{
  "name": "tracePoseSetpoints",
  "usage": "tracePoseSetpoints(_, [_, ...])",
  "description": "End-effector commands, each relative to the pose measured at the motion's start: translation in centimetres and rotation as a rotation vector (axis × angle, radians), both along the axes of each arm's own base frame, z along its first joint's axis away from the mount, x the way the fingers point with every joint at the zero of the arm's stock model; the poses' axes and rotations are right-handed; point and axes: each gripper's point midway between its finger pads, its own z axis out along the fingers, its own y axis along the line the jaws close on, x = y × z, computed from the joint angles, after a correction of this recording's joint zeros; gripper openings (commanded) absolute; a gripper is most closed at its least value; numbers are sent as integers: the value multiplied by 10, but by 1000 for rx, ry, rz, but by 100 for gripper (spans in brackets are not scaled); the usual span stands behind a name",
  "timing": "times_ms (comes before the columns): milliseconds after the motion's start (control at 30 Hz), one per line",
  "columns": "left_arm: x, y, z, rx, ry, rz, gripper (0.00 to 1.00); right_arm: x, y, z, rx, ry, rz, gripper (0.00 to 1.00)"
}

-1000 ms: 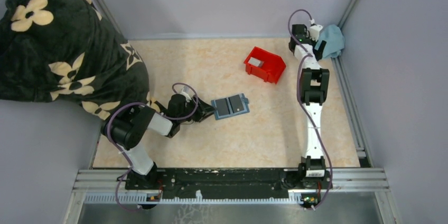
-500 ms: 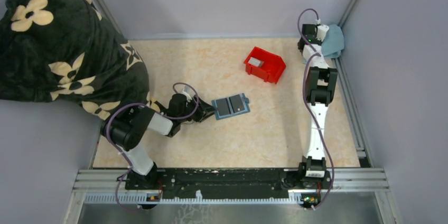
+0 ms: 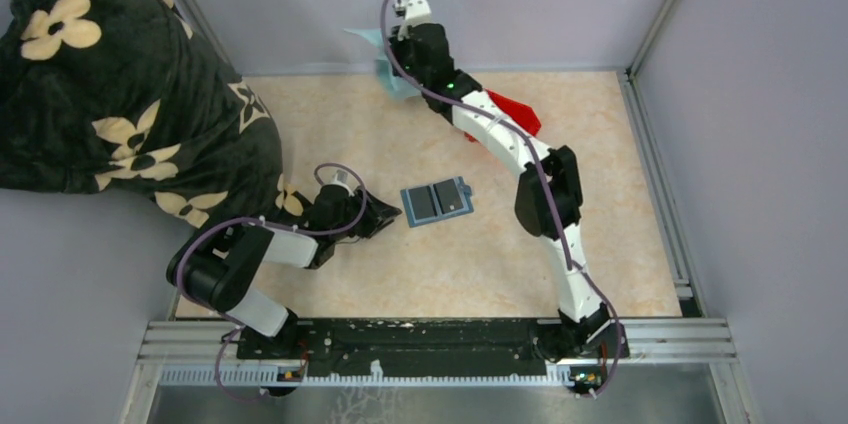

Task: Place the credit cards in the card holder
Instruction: Move the distractor to the center of the board.

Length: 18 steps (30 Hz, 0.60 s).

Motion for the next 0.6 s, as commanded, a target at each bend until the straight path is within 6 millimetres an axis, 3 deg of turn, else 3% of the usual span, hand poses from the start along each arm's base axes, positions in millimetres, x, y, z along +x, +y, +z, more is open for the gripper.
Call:
tracePoseSetpoints(0, [-41, 42, -66, 229, 193, 35, 50, -5, 17, 19, 75, 18, 130, 17])
tracePoseSetpoints(67, [-42, 42, -66, 230, 196, 34, 50, -8, 25, -11, 44, 105, 145, 62])
tracePoseSetpoints(133, [-42, 41, -67, 229, 199, 28, 51, -11, 21, -34, -9, 150, 112, 96])
tracePoseSetpoints(200, [-44, 41, -68, 229, 204, 23, 51, -18, 10, -53, -67, 166, 68, 99])
tracePoseSetpoints(267, [-44, 41, -69, 231, 207, 22, 51, -25, -5, -53, -87, 146, 26, 99])
tracePoseSetpoints(433, [-41, 44, -68, 247, 204, 43, 51, -63, -44, -25, -99, 84, -26, 99])
tracePoseSetpoints(567, [-35, 46, -60, 256, 187, 62, 51, -105, -71, -29, -123, 106, -47, 99])
